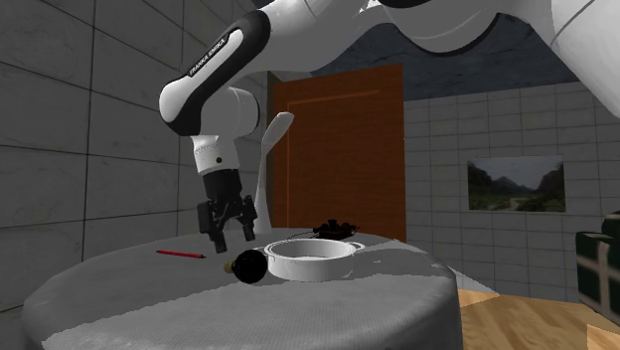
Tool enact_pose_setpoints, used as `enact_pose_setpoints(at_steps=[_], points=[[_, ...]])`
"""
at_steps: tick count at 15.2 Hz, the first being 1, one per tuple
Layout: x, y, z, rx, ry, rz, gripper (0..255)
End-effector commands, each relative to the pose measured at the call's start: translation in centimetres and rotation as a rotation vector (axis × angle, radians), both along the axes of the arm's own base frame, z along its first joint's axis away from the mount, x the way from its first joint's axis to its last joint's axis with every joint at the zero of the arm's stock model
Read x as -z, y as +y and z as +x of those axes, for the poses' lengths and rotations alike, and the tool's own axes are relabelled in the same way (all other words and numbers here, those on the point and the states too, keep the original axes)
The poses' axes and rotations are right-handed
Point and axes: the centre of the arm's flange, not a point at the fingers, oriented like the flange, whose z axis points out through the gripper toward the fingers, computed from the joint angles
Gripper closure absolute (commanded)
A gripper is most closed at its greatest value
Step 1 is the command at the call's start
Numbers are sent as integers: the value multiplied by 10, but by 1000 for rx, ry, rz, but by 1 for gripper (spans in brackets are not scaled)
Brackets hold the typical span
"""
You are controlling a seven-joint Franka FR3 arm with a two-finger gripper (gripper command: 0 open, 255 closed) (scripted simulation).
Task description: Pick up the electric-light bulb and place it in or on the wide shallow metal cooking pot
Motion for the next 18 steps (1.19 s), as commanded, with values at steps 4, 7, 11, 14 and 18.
enact_pose_setpoints(at_steps=[4,7,11,14,18], points=[[36,-2,-13,8,36,14,0],[44,-2,-15,8,36,14,0],[44,-2,-15,8,36,14,0],[44,3,-15,8,37,13,255],[49,-3,-35,7,37,16,255]])
